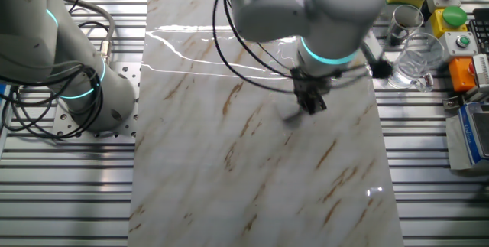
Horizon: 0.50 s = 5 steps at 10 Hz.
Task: Clean the tabletop with a sponge
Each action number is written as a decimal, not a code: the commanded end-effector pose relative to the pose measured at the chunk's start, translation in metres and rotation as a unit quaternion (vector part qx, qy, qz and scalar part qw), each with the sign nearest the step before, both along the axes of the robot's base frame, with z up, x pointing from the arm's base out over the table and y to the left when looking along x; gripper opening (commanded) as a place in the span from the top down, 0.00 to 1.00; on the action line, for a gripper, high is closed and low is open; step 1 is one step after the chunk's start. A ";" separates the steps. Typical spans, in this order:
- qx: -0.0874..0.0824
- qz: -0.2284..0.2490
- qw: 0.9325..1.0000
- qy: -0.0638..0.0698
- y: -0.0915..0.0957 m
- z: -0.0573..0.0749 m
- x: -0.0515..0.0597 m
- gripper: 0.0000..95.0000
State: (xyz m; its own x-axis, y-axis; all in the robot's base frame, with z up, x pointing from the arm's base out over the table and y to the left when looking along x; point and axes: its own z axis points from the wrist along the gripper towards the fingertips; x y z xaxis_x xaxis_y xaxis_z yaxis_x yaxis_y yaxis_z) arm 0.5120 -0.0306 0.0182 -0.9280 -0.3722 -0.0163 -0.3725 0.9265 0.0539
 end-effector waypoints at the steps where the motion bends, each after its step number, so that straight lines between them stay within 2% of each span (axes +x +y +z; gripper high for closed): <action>1: 0.001 0.009 1.000 -0.001 -0.012 0.001 0.007 1.00; 3: 0.008 0.036 0.999 -0.003 -0.048 0.003 0.024 1.00; 5: 0.010 0.048 0.999 -0.004 -0.069 0.006 0.034 1.00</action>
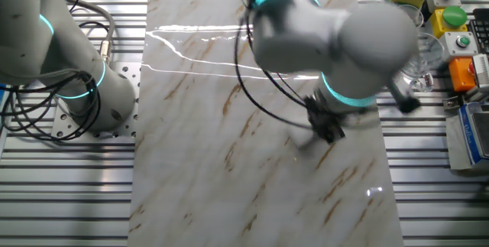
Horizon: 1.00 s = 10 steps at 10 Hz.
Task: Clean the tabletop with a sponge
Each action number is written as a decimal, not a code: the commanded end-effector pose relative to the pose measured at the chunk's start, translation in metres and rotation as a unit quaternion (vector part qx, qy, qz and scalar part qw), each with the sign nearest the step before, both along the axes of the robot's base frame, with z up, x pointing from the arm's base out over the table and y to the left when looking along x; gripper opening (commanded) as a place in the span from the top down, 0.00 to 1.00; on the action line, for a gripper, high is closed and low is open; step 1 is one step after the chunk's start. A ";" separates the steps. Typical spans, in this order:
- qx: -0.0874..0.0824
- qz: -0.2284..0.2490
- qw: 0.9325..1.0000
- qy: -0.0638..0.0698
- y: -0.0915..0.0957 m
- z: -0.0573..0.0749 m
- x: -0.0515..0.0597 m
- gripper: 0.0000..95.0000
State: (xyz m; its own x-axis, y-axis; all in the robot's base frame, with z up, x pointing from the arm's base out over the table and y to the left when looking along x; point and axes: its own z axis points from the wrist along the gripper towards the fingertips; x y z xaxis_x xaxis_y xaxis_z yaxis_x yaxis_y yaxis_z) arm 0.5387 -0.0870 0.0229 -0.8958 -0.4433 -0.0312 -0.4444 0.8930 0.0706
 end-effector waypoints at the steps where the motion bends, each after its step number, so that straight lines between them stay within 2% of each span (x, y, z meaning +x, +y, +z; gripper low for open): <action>1: -0.001 0.012 1.000 -0.001 -0.019 0.003 0.010 1.00; 4: 0.001 0.009 1.000 0.000 -0.026 0.004 0.012 1.00; 6: 0.013 0.007 1.000 0.000 -0.024 0.002 0.006 1.00; 8: 0.017 -0.002 1.000 0.002 -0.014 0.001 -0.002 1.00; 10: 0.012 -0.017 1.000 0.003 0.009 0.001 -0.012 1.00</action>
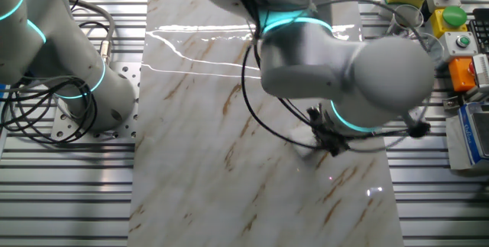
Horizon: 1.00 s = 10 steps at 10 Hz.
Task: Clean the tabletop with a sponge
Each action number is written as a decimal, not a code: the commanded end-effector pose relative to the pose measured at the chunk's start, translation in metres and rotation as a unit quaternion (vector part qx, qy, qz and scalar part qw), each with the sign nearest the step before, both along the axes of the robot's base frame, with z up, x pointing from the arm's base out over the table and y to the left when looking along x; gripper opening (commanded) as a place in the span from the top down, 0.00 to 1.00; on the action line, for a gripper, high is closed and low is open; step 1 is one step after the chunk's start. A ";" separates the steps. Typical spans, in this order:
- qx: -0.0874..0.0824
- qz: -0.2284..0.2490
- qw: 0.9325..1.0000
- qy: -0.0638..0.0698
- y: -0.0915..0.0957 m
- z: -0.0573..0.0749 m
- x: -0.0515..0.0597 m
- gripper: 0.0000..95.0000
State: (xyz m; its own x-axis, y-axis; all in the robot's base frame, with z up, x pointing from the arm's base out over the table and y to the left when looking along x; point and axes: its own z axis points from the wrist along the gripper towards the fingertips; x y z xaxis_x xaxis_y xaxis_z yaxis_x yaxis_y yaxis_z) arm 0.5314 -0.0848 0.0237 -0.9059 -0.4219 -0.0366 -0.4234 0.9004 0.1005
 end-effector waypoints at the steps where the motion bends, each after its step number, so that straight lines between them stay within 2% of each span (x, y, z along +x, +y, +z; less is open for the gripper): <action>1: -0.003 -0.012 1.000 0.000 0.018 0.000 -0.009 1.00; 4: -0.008 -0.027 1.000 0.001 0.045 -0.005 -0.020 1.00; 6: -0.014 -0.030 0.999 0.002 0.058 -0.006 -0.020 1.00; 8: -0.021 -0.044 0.999 0.005 0.074 -0.002 -0.022 1.00; 10: -0.021 -0.057 0.998 0.006 0.091 -0.001 -0.024 1.00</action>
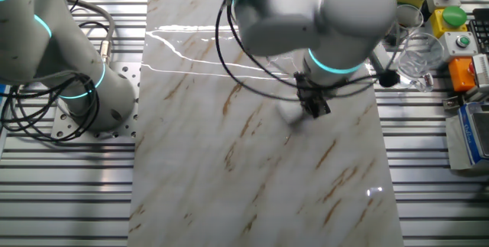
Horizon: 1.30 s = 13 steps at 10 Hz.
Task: Clean the tabletop with a sponge
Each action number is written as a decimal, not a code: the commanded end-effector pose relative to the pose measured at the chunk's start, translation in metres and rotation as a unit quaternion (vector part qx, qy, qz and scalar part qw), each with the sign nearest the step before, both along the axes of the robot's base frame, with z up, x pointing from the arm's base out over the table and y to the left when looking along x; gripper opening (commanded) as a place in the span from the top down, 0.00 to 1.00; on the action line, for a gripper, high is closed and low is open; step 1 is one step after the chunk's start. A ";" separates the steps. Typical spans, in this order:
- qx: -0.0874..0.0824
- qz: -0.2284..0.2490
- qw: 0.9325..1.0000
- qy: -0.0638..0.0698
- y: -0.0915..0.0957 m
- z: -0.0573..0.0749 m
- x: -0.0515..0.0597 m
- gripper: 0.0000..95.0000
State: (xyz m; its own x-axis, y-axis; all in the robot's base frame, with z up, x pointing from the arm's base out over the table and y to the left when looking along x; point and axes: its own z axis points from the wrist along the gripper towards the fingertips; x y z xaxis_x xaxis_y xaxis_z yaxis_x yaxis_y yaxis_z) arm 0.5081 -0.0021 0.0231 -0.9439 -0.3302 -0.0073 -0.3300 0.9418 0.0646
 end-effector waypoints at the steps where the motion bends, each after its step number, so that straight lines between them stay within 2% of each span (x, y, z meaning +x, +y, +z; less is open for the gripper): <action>1: 0.001 -0.011 1.000 -0.001 0.013 -0.001 -0.001 1.00; 4: -0.003 -0.024 1.000 0.001 0.040 -0.005 0.000 1.00; 7: -0.026 -0.017 1.000 0.005 0.065 -0.007 -0.004 1.00; 8: -0.039 -0.006 0.999 0.006 0.072 -0.006 -0.006 1.00; 13: -0.035 0.030 0.999 0.006 0.075 -0.007 -0.005 1.00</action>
State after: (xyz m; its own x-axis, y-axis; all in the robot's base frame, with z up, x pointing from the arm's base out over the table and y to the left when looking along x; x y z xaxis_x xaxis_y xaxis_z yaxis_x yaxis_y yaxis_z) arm 0.5031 0.0720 0.0170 -0.9227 -0.3844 0.0304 -0.3845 0.9231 0.0018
